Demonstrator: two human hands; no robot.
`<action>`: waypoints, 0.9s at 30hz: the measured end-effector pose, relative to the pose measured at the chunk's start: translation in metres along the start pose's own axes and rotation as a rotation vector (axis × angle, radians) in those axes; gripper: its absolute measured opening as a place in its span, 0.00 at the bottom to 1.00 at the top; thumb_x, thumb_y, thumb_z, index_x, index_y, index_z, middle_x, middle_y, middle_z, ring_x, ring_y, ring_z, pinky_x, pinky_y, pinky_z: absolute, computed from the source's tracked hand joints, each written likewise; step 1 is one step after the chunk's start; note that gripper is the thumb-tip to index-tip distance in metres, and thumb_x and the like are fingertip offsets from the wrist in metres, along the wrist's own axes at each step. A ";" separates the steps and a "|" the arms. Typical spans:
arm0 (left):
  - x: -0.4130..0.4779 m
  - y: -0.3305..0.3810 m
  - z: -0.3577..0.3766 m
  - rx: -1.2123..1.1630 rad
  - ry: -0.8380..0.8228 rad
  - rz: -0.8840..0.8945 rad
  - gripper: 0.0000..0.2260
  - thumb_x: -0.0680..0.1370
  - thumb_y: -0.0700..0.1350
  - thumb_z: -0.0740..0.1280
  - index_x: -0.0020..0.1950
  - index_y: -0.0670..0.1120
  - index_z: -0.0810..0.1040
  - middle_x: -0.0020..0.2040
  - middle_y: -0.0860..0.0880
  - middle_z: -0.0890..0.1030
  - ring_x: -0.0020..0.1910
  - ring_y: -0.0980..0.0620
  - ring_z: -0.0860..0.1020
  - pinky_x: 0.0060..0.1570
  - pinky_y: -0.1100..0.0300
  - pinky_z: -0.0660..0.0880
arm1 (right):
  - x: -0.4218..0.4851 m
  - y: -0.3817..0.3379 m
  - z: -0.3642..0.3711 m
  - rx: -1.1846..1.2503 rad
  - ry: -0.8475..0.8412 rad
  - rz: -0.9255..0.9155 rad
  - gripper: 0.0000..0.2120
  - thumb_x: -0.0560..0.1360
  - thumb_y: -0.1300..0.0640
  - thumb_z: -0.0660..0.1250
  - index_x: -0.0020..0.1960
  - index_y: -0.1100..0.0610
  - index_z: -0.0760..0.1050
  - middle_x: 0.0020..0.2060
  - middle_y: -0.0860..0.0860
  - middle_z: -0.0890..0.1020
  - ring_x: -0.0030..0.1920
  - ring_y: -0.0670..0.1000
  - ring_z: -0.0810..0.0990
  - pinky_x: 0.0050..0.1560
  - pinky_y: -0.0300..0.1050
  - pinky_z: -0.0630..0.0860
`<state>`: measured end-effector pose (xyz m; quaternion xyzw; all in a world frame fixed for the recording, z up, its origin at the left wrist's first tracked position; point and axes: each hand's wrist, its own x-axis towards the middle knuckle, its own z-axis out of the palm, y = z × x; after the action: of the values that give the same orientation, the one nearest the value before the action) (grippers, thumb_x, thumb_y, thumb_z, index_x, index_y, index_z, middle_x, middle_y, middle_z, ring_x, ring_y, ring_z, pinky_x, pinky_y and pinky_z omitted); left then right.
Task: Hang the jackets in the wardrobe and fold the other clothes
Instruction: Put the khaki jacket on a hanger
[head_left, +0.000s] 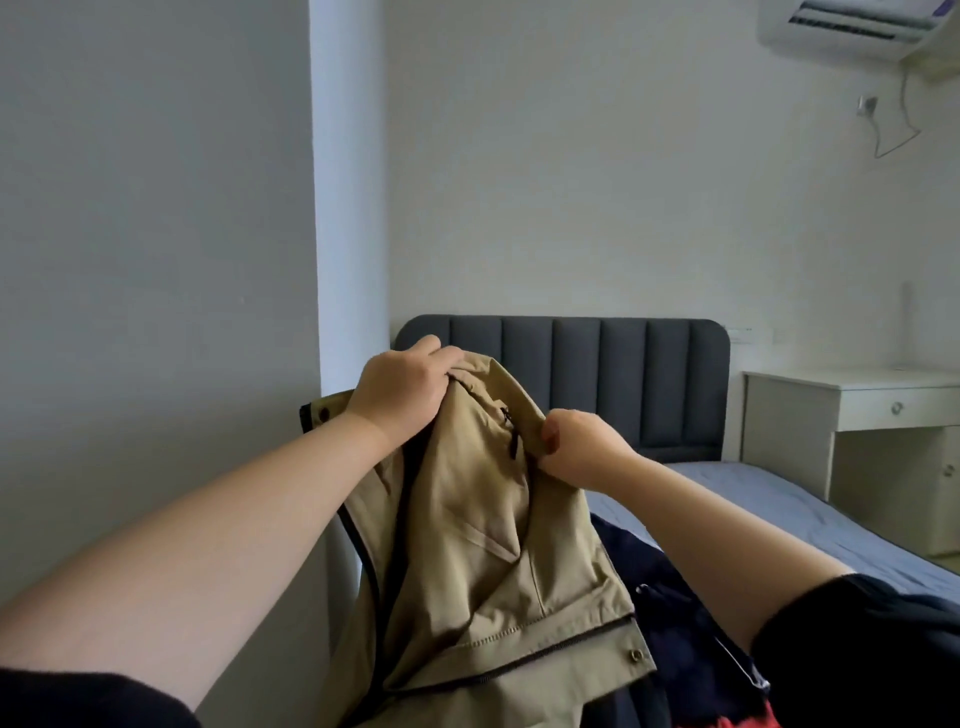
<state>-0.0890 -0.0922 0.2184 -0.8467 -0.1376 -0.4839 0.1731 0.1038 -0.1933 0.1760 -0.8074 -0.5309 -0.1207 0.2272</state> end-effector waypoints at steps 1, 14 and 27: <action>0.001 0.000 0.000 -0.021 0.024 -0.038 0.11 0.72 0.31 0.65 0.51 0.39 0.82 0.40 0.40 0.79 0.30 0.37 0.77 0.31 0.51 0.75 | 0.000 0.000 0.006 -0.017 0.009 0.023 0.12 0.70 0.52 0.67 0.51 0.55 0.72 0.45 0.49 0.75 0.45 0.52 0.74 0.43 0.47 0.76; 0.006 -0.030 -0.019 0.115 -0.001 -0.036 0.11 0.69 0.28 0.60 0.47 0.38 0.77 0.53 0.40 0.75 0.48 0.39 0.75 0.40 0.52 0.70 | 0.001 -0.011 -0.007 1.272 -0.129 0.430 0.13 0.75 0.46 0.67 0.45 0.57 0.80 0.40 0.53 0.84 0.44 0.53 0.81 0.43 0.45 0.78; 0.001 -0.004 -0.013 -0.453 -0.609 -0.245 0.02 0.75 0.46 0.69 0.44 0.53 0.78 0.42 0.57 0.79 0.43 0.58 0.76 0.42 0.68 0.69 | 0.008 -0.024 -0.034 1.200 -0.109 0.202 0.14 0.75 0.45 0.65 0.42 0.56 0.79 0.31 0.48 0.83 0.35 0.48 0.82 0.39 0.42 0.78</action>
<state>-0.1001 -0.0938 0.2259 -0.9455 -0.1723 -0.2460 -0.1258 0.0866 -0.1954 0.2144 -0.5899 -0.4382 0.2630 0.6252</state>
